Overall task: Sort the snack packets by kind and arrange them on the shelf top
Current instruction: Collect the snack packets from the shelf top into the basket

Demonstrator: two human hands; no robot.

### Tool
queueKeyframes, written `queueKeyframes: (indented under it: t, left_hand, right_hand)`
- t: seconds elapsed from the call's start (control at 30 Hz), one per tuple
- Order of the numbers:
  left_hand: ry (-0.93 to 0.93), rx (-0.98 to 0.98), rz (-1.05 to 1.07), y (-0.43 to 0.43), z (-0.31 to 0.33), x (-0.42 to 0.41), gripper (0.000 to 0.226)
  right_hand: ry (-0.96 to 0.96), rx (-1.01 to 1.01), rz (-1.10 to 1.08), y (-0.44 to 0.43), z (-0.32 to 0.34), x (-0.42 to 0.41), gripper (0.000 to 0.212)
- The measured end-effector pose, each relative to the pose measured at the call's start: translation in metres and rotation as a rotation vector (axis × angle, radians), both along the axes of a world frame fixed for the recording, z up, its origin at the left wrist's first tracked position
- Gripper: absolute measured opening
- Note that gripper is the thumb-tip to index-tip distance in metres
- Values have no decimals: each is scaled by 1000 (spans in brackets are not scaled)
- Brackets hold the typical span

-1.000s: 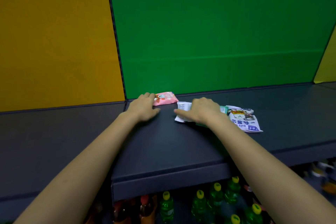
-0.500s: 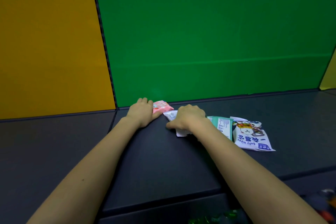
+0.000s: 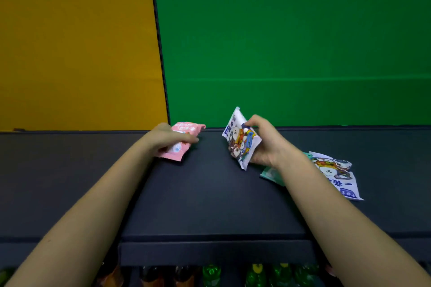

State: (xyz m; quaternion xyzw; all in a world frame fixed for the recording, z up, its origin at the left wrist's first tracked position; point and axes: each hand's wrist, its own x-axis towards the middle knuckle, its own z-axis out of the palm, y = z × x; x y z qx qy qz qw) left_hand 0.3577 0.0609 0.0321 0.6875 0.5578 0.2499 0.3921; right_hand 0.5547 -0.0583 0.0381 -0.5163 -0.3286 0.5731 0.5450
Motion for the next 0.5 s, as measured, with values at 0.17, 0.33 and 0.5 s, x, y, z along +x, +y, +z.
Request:
queueKeyframes:
  t: [0.17,0.33,0.5]
  left_hand:
    - [-361,-166,37,-43,10,-40,26]
    - [-485,-94,167,-95,6,-97,11]
    - [-567,33,398,-161,-12,-181,13]
  right_hand:
    - [116,21,78,-9,3,-24,20]
    - [90,32,200,-13,1,-73,30]
    - [-17,81,360,-20,-5,-149,5]
